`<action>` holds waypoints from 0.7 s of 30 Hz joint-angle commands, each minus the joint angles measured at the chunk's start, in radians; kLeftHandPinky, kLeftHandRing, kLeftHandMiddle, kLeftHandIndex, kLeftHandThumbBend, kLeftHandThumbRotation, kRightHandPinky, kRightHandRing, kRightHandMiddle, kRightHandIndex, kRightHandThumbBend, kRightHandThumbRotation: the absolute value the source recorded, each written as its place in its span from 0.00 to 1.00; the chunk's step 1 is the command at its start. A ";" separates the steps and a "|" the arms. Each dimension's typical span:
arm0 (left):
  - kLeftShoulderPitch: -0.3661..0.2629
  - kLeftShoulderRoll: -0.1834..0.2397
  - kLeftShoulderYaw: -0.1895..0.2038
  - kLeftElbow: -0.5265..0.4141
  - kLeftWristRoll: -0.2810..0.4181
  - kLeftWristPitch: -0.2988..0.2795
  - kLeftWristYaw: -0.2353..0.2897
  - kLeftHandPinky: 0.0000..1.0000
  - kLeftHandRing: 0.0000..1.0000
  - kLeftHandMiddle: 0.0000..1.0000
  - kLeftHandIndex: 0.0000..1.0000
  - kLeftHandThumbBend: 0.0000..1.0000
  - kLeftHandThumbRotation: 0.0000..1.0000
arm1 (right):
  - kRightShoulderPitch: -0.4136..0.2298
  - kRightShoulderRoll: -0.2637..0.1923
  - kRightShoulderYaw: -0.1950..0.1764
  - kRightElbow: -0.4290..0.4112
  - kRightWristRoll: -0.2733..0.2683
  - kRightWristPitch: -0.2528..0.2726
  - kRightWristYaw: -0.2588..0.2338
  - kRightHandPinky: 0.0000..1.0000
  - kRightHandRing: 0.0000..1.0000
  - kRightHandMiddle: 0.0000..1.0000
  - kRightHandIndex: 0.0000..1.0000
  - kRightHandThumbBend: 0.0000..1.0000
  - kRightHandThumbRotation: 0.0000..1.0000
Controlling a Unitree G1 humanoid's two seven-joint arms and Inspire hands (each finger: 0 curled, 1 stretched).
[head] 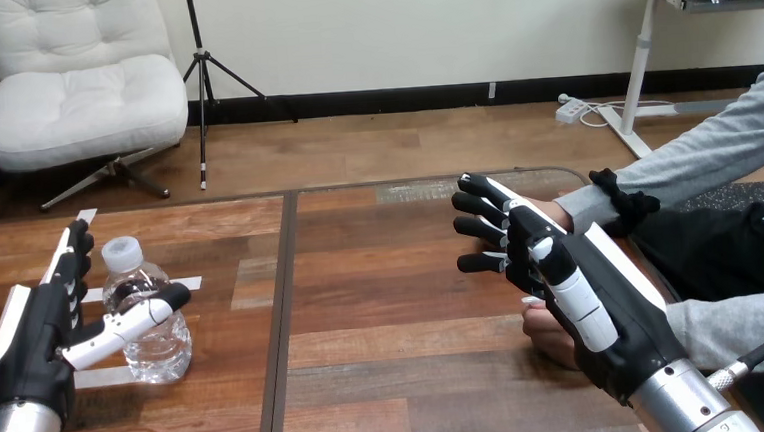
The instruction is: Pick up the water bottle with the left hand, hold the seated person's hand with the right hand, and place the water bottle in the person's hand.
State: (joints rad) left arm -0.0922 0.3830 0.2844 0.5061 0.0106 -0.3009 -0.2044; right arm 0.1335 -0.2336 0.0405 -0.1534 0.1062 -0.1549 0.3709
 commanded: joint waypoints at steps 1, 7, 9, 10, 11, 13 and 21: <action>-0.031 0.038 -0.026 -0.011 0.031 -0.024 0.017 1.00 1.00 1.00 1.00 1.00 0.35 | -0.039 0.008 -0.002 -0.039 0.011 -0.010 -0.004 0.80 0.92 0.94 0.94 1.00 1.00; -0.031 0.036 -0.031 -0.008 0.036 -0.013 0.009 1.00 1.00 1.00 1.00 1.00 0.34 | -0.038 0.007 -0.001 -0.044 0.014 -0.002 -0.002 0.80 0.92 0.94 0.94 1.00 1.00; -0.033 0.035 -0.032 -0.005 0.032 -0.008 0.005 1.00 1.00 1.00 1.00 1.00 0.32 | -0.038 0.007 0.000 -0.046 0.014 0.000 -0.002 0.80 0.93 0.94 0.95 1.00 1.00; -0.034 0.034 -0.032 -0.004 0.030 -0.006 0.003 1.00 1.00 1.00 1.00 1.00 0.32 | -0.038 0.007 0.000 -0.047 0.014 0.001 -0.002 0.80 0.93 0.94 0.95 1.00 1.00; -0.034 0.034 -0.032 -0.004 0.029 -0.005 0.002 1.00 1.00 1.00 1.00 1.00 0.32 | -0.038 0.007 0.000 -0.047 0.014 0.001 -0.002 0.80 0.93 0.94 0.95 1.00 1.00; -0.034 0.035 -0.037 -0.003 0.032 0.000 0.003 1.00 1.00 1.00 1.00 1.00 0.31 | -0.037 0.007 0.001 -0.051 0.012 0.004 -0.004 0.81 0.93 0.95 0.95 1.00 1.00; -0.037 0.035 -0.048 0.005 0.035 0.017 0.005 1.00 1.00 1.00 1.00 1.00 0.32 | -0.036 0.008 0.001 -0.058 0.012 0.008 -0.006 0.81 0.93 0.95 0.95 1.00 1.00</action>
State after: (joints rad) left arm -0.0885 0.3887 0.2504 0.5102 0.0426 -0.2922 -0.1984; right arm 0.1335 -0.2336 0.0405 -0.1553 0.1072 -0.1466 0.3709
